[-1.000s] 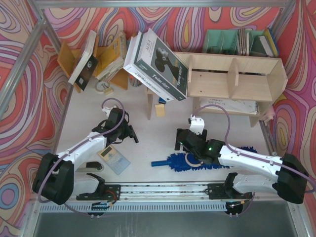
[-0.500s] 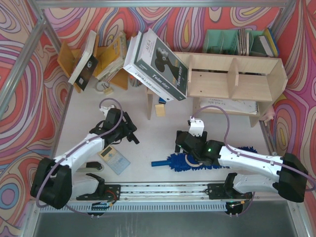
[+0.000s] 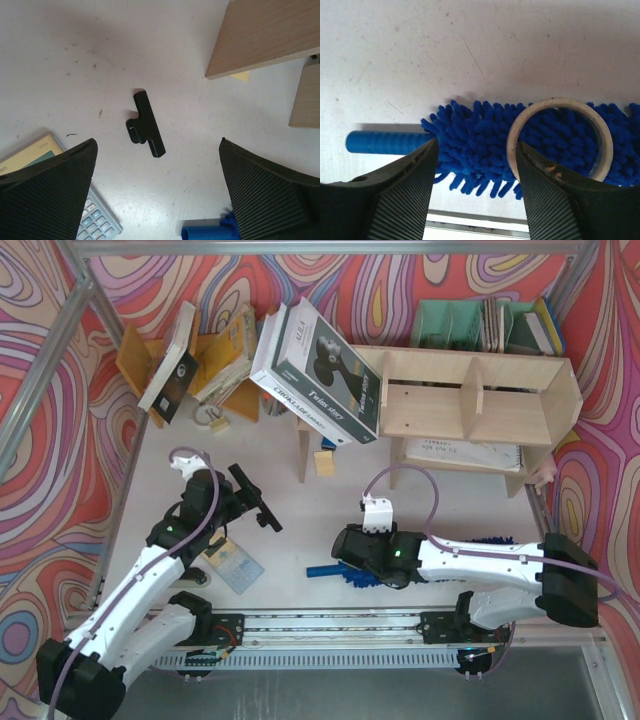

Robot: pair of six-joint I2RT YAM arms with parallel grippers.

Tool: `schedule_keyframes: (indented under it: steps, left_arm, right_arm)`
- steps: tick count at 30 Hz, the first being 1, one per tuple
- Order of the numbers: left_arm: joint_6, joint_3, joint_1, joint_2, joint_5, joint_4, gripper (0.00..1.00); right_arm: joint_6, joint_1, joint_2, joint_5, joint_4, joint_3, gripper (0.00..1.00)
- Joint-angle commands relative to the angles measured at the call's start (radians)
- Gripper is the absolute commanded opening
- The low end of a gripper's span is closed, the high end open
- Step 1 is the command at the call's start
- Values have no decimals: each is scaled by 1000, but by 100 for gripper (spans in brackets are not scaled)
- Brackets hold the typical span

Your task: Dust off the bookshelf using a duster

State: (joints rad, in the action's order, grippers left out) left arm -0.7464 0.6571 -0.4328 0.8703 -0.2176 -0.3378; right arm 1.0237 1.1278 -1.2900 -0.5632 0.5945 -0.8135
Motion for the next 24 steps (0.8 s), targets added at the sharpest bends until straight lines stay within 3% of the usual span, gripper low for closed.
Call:
schedule_keyframes:
  steps: [1,7,18,24]
  left_arm:
    - [32,-34,4,-36,-46,-55,98]
    - [27,-50,4,-34,-37,-46,98]
    - [34,-60,3,-62,-41,-34,98]
    - [30,-63,3,-50,-32,-28,98]
  right_arm:
    - [80,7,0,-10,59,14,55]
    - [109,7,-44,-34,112,-14,46]
    - [135,-22,-64,-50,136,10,44]
    - [110,-52,-59,-39,107,25,30]
